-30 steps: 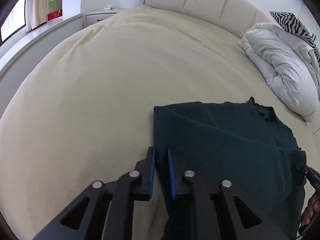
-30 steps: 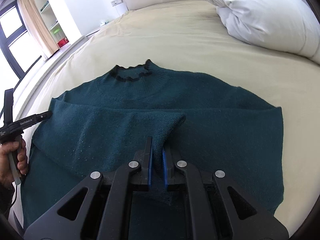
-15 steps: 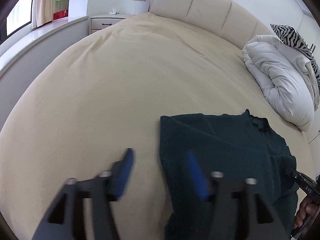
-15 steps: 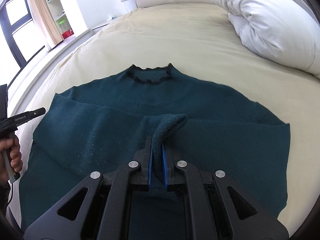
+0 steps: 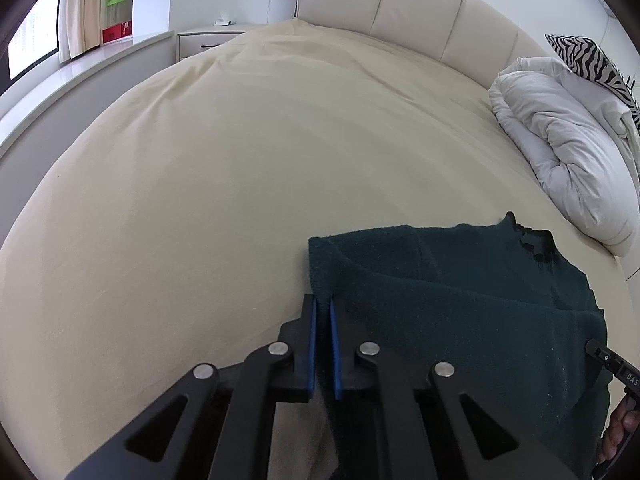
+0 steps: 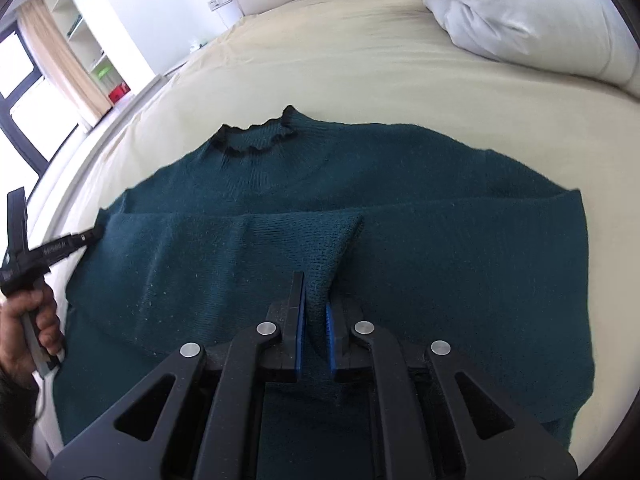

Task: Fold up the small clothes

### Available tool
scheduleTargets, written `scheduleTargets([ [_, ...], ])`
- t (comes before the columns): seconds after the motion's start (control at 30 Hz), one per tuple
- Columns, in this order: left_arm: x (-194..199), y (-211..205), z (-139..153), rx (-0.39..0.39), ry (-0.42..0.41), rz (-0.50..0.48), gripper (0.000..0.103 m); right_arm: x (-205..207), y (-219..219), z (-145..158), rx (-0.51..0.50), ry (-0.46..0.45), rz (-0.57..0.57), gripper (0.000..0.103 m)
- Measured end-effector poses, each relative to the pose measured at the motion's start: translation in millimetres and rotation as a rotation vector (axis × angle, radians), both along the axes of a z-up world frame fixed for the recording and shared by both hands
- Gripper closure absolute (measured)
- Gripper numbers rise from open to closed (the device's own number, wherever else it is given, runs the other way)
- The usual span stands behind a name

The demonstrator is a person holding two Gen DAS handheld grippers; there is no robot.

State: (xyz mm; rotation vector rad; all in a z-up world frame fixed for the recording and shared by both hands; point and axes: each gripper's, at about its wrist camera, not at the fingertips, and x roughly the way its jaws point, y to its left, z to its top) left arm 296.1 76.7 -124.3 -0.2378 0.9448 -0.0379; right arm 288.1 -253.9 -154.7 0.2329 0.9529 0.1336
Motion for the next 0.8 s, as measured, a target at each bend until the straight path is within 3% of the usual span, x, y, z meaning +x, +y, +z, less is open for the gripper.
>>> scheduleTargets([
  [0.17,-2,6,-5,-0.005,-0.009,0.025,0.096,-1,0,15,0.036,-0.023,-0.013,0.096],
  [0.27,1,7,-14,0.001,-0.004,0.025,0.095,14,-6,-11,0.004,0.055,-0.024,0.097],
  [0.37,2,6,-9,0.015,0.000,0.014,0.094,13,-25,-21,0.153,0.069,-0.066,0.097],
  [0.5,-15,13,11,-0.007,-0.028,0.061,0.086,7,-24,-14,0.155,0.072,-0.081,0.092],
  [0.57,-31,14,26,-0.019,-0.071,0.059,0.074,5,-28,-10,0.202,0.096,-0.102,0.091],
  [0.63,-44,6,34,0.033,-0.096,0.037,0.059,-2,-31,-4,0.249,0.097,-0.108,0.089],
  [0.7,-52,-11,30,0.102,-0.080,-0.018,0.059,-11,-28,2,0.229,0.061,-0.089,0.086],
  [0.8,-53,-25,8,0.150,-0.014,-0.054,0.063,-13,-17,-7,0.136,0.104,-0.074,0.086],
])
